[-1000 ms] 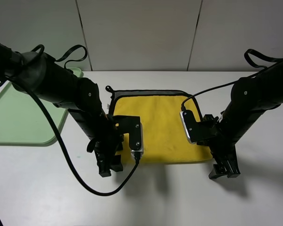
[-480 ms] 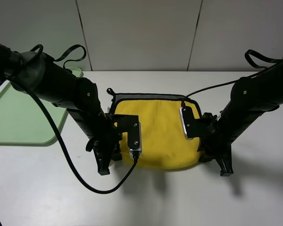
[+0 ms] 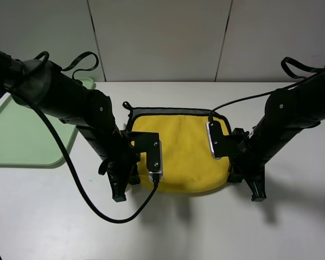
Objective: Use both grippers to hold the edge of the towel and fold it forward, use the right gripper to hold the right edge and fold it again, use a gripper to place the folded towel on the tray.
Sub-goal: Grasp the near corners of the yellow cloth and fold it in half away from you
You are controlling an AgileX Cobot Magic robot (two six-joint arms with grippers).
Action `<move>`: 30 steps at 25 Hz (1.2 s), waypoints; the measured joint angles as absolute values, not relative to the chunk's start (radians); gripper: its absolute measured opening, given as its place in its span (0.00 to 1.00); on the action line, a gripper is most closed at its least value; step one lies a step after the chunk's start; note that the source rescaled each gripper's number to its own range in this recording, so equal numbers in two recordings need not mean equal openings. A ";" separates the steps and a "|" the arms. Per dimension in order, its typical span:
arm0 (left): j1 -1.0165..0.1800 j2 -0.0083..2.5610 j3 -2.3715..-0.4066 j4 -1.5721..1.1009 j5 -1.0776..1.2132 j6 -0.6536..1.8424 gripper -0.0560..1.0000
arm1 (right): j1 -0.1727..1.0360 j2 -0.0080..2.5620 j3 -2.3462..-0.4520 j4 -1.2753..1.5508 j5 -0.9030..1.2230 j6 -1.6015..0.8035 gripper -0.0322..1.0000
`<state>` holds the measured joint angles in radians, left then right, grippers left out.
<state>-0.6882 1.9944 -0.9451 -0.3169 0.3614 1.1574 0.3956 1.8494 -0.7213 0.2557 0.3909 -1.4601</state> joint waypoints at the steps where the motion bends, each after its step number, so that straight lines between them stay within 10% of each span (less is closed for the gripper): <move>1: -0.688 1.994 -0.945 -0.317 0.361 1.157 0.06 | 0.396 1.849 -0.721 0.256 0.391 -1.460 0.03; 30: -0.690 1.797 -0.940 -0.196 0.449 1.151 0.05 | 0.399 1.536 -0.707 0.289 0.612 -1.207 0.03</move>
<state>-0.6900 1.7970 -0.9402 -0.1961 0.4490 1.1509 0.3988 1.5364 -0.7070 0.2892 0.6117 -1.2074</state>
